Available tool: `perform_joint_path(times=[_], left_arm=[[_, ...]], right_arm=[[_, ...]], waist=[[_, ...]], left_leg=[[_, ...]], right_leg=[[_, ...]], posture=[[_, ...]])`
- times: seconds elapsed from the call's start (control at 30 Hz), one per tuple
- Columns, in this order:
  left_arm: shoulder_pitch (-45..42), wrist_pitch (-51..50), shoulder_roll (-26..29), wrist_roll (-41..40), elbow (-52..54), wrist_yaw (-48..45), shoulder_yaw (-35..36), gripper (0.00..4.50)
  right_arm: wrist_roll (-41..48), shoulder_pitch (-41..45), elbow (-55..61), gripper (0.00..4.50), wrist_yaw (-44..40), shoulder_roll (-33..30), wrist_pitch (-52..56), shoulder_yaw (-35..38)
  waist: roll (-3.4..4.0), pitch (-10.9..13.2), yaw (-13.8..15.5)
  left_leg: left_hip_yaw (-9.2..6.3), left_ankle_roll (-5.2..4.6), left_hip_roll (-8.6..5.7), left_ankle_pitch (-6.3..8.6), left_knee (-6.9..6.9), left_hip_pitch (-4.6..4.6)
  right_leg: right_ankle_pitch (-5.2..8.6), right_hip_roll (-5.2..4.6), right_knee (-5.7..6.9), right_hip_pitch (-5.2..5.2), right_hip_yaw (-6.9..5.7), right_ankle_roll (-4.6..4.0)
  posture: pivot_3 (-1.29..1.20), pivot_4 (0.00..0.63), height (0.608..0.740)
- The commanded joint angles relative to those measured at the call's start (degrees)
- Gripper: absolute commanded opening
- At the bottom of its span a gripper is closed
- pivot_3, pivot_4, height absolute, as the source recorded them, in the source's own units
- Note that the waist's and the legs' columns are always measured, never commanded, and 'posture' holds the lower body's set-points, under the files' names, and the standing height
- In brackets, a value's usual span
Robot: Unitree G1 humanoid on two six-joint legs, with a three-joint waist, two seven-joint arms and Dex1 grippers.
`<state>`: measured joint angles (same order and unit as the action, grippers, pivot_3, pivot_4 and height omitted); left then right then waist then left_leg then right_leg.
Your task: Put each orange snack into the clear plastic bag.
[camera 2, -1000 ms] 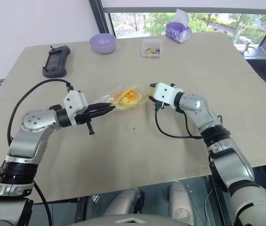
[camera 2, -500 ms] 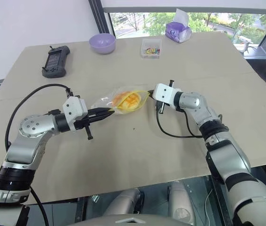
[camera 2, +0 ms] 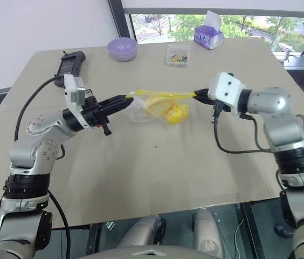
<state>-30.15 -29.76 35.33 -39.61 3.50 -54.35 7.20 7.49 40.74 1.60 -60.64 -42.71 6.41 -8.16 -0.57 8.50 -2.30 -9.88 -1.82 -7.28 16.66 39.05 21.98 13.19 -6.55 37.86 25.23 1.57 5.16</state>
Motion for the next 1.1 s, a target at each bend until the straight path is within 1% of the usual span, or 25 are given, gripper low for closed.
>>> perform_joint_path(times=[0.03, 0.1, 0.17, 0.2, 0.23, 0.3, 0.37, 0.5, 0.53, 0.63, 0.73, 0.77, 0.8, 0.9, 0.93, 1.0, 1.1], left_arm=[[-7.8, 7.3, -2.0, 7.2, -8.4, -0.6, -3.5, 0.0], [-11.6, 13.0, -3.8, 12.4, -14.1, 0.3, -5.5, 0.0], [-15.9, 21.4, -6.1, 16.5, -20.1, 2.6, -5.3, 0.0], [-17.1, 24.3, -6.8, 17.6, -22.0, 2.8, -5.2, 0.0], [-16.7, 28.7, -6.8, 20.0, -23.0, 2.5, -5.9, 0.0], [-13.2, 34.8, -6.3, 23.3, -22.7, 0.3, -7.9, 0.0], [-9.1, 41.7, -6.2, 26.6, -22.9, -0.6, -9.7, 0.0], [-2.2, 49.6, -6.7, 31.1, -23.0, 1.1, -11.6, 0.0], [-0.9, 51.2, -6.6, 32.0, -22.8, 1.4, -12.0, 0.0], [1.8, 53.2, -6.4, 33.3, -21.3, 2.8, -11.6, 0.0], [3.1, 53.7, -6.0, 34.0, -19.5, 5.1, -10.8, 0.0], [3.2, 54.2, -5.8, 34.4, -19.2, 5.6, -10.7, 0.0], [3.4, 55.3, -5.5, 35.1, -18.9, 6.2, -10.7, 0.0], [3.6, 57.6, -5.0, 36.3, -18.9, 7.1, -11.1, 0.0], [3.6, 58.1, -4.9, 36.6, -19.1, 7.1, -11.4, 0.0], [3.3, 58.5, -4.8, 36.8, -18.7, 7.0, -11.8, 0.0], [2.6, 58.6, -5.1, 36.9, -18.3, 6.6, -12.6, 0.0]], right_arm=[[-2.9, 2.6, -5.6, 0.06, 3.0, -1.3, 1.0, 1.5], [-7.8, 5.1, -11.9, 0.06, 7.4, -1.3, -2.9, 0.9], [-13.4, 8.5, -17.7, 0.06, 14.7, -1.9, -7.7, 0.9], [-14.9, 9.5, -19.4, 0.06, 16.8, -2.1, -9.5, 1.0], [-15.9, 8.8, -18.9, 0.06, 18.6, -2.4, -10.9, 1.5], [-15.1, 4.2, -14.3, 0.06, 18.7, -2.1, -11.6, 1.8], [-15.6, -1.4, -10.0, 0.06, 19.3, -1.5, -11.9, 1.0], [-17.8, -12.3, -3.8, 0.06, 21.6, 1.2, -10.7, -1.4], [-18.2, -14.3, -2.5, 0.06, 22.1, 2.0, -10.1, -1.7], [-19.7, -19.4, 1.4, 0.06, 23.0, 3.4, -8.1, -2.0], [-16.9, -23.9, 6.9, 0.06, 21.2, 3.0, -3.5, 0.2], [-16.1, -25.2, 8.8, 0.61, 20.9, 2.6, -2.4, 1.4], [-14.8, -26.5, 11.3, 0.86, 20.7, 2.4, -0.5, 2.9], [-9.8, -27.5, 19.6, 2.09, 20.2, 3.5, 6.5, 6.5], [-7.6, -26.9, 22.8, 2.09, 19.2, 3.6, 9.0, 6.9], [-4.6, -22.9, 27.9, 2.09, 18.5, 4.9, 14.5, 6.0], [-7.9, -14.8, 28.4, 2.09, 18.9, 7.7, 17.4, -1.2]], waist=[[-0.01, 0.0, 0.3], [-0.03, 0.0, 0.6], [-0.04, 0.0, 0.8], [-0.06, 0.0, 0.8], [-0.09, 0.1, 0.8], [-0.12, 0.0, 0.4], [-0.09, -0.1, 0.0], [-0.08, 0.0, -0.3], [-0.08, 0.0, -0.2], [-0.06, 0.0, 0.3], [-0.06, 0.0, 1.3], [-0.06, 0.0, 1.6], [-0.06, 0.0, 1.7], [-0.06, 0.0, 1.9], [-0.05, 0.0, 1.9], [-0.06, 0.0, 1.4], [-0.07, 0.0, 1.3]], left_leg=[[0.01, 0.0, 0.0, 0.0, 0.02, -0.02], [0.03, 0.0, -0.05, 0.0, 0.16, -0.09], [0.09, -0.01, -0.11, -0.01, 0.16, -0.07], [0.12, -0.01, -0.12, -0.01, 0.17, -0.05], [0.12, -0.01, -0.12, -0.01, 0.16, 0.03], [0.12, 0.0, -0.04, -0.01, 0.14, 0.19], [0.14, 0.01, 0.03, -0.01, 0.07, 0.2], [0.18, -0.06, -0.15, 0.02, 0.08, 0.41], [0.11, -0.11, -0.17, 0.05, 0.13, 0.56], [-0.02, -0.12, -0.28, 0.06, 0.22, 0.54], [-0.02, -0.12, -0.28, 0.05, 0.32, 0.35], [0.01, -0.12, -0.27, 0.05, 0.3, 0.15], [0.03, -0.12, -0.26, 0.05, 0.3, 0.02], [0.05, -0.12, -0.25, 0.05, 0.3, -0.15], [0.07, -0.12, -0.24, 0.05, 0.29, -0.16], [0.07, -0.12, -0.21, 0.05, 0.28, -0.16], [0.09, -0.11, -0.13, 0.05, 0.26, -0.17]], right_leg=[[0.0, 0.0, 0.01, -0.04, 0.0, 0.0], [-0.05, -0.02, 0.02, -0.15, -0.03, 0.03], [-0.16, -0.09, -0.04, -0.16, 0.02, 0.07], [-0.16, -0.11, -0.02, -0.12, 0.04, 0.07], [-0.16, -0.1, -0.02, -0.02, 0.05, 0.07], [-0.15, -0.07, -0.05, 0.18, 0.05, 0.06], [-0.14, -0.28, -0.23, 0.27, -0.11, 0.05], [-0.15, -0.34, -0.23, 0.49, -0.29, 0.06], [-0.15, -0.34, -0.23, 0.58, -0.35, 0.06], [-0.17, -0.37, -0.16, 0.59, -0.42, 0.07], [-0.33, -0.33, 0.02, 0.43, -0.39, 0.06], [-0.37, -0.3, 0.02, 0.25, -0.33, 0.05], [-0.37, -0.26, 0.03, 0.14, -0.29, 0.05], [-0.4, -0.24, 0.02, -0.04, -0.26, 0.08], [-0.4, -0.24, 0.02, -0.04, -0.24, 0.08], [-0.41, -0.23, 0.02, -0.03, -0.23, 0.08], [-0.41, -0.17, -0.01, -0.03, -0.24, 0.07]], posture=[[0.0, 0.15, 0.74], [0.0, 0.15, 0.74], [0.0, 0.15, 0.74], [0.0, 0.15, 0.74], [0.0, 0.15, 0.74], [0.0, 0.15, 0.74], [0.0, 0.15, 0.74], [0.0, 0.15, 0.74], [0.0, 0.15, 0.74], [0.0, 0.15, 0.74], [0.0, 0.15, 0.74], [0.0, 0.15, 0.74], [0.0, 0.15, 0.74], [0.0, 0.15, 0.74], [0.0, 0.15, 0.74], [0.0, 0.15, 0.74], [0.0, 0.15, 0.74]])
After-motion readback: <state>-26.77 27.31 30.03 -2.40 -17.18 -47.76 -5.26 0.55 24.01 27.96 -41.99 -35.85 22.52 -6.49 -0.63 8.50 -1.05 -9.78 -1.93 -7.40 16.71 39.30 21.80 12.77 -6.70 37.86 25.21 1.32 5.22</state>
